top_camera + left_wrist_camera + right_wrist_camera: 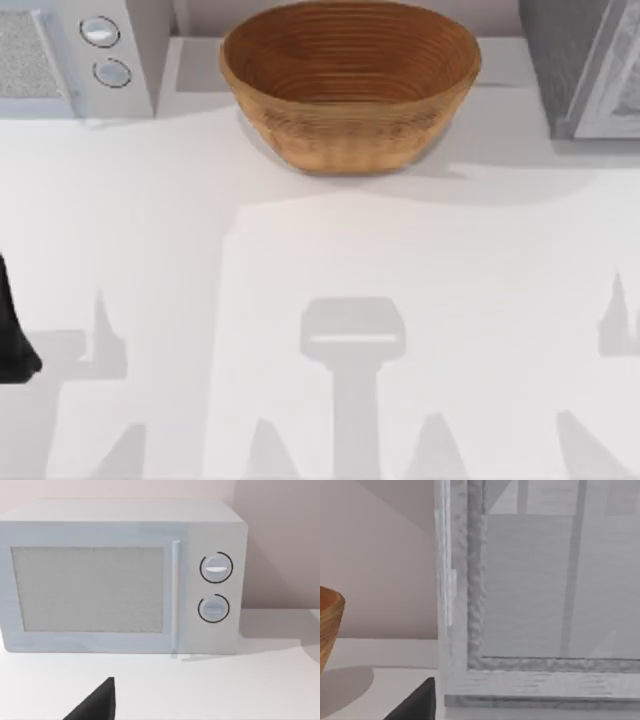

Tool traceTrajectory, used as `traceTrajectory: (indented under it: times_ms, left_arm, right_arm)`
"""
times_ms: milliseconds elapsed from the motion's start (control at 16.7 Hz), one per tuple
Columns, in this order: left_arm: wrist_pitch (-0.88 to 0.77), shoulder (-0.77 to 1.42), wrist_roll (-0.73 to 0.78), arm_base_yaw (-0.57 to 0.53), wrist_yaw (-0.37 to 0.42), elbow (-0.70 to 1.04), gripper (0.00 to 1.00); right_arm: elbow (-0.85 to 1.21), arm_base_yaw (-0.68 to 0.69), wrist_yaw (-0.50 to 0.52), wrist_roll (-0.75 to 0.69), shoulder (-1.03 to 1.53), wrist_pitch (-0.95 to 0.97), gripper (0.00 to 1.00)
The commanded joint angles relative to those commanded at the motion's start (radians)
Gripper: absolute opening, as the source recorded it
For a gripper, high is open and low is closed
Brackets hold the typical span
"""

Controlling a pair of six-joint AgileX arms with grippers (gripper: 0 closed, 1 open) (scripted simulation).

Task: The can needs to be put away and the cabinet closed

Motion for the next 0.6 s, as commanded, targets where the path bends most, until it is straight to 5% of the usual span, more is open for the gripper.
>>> traceTrajectory:
  times_ms: [600]
  left_arm:
    - [0.0,0.0,0.0,0.0,0.0,0.0,1.0]
  right_arm:
    - [0.193,-0.553,-0.539,0.012,0.92,0.667,1.0]
